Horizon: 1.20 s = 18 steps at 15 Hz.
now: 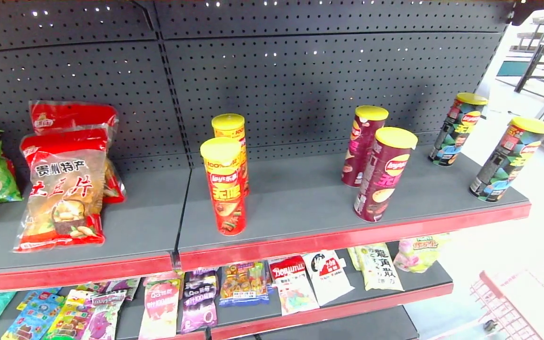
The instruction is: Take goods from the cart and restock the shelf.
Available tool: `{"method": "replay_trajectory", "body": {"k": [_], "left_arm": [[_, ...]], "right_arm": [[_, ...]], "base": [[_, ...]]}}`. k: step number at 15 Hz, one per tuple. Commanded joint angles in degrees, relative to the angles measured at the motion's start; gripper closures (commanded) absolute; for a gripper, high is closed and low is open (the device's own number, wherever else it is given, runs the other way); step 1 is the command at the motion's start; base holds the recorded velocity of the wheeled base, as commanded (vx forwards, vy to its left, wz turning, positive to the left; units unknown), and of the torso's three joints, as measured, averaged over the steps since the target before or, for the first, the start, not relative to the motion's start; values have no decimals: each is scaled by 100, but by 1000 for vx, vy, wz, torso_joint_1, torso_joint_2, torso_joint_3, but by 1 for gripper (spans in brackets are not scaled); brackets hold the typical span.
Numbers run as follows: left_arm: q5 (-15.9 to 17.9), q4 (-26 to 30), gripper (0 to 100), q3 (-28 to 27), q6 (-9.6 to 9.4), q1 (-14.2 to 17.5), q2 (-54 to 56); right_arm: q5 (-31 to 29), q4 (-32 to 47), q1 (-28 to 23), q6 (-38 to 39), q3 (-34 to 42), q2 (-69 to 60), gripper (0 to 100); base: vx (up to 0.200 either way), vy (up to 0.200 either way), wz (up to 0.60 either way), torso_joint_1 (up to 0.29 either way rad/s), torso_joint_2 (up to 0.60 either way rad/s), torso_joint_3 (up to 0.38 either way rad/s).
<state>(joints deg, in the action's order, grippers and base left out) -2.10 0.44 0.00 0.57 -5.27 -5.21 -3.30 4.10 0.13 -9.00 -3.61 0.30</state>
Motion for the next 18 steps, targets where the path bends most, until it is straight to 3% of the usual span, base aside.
{"method": "replay_trajectory", "body": {"k": [1, 9, 18], "left_arm": [[-10, 0, 0, 0, 4, -1, -24], [-1, 0, 0, 0, 4, -1, -24], [-1, 0, 0, 0, 4, -1, -24]], "right_arm": [[-4, 3, 4, -6, 0, -4, 0], [14, 3, 4, 30, 9, -4, 0], [23, 3, 4, 30, 9, -4, 0]], "base": [[0, 0, 600, -12, -17, 2], [0, 0, 75, 3, 0, 0], [0, -200, 0, 1, 3, 2]]}}
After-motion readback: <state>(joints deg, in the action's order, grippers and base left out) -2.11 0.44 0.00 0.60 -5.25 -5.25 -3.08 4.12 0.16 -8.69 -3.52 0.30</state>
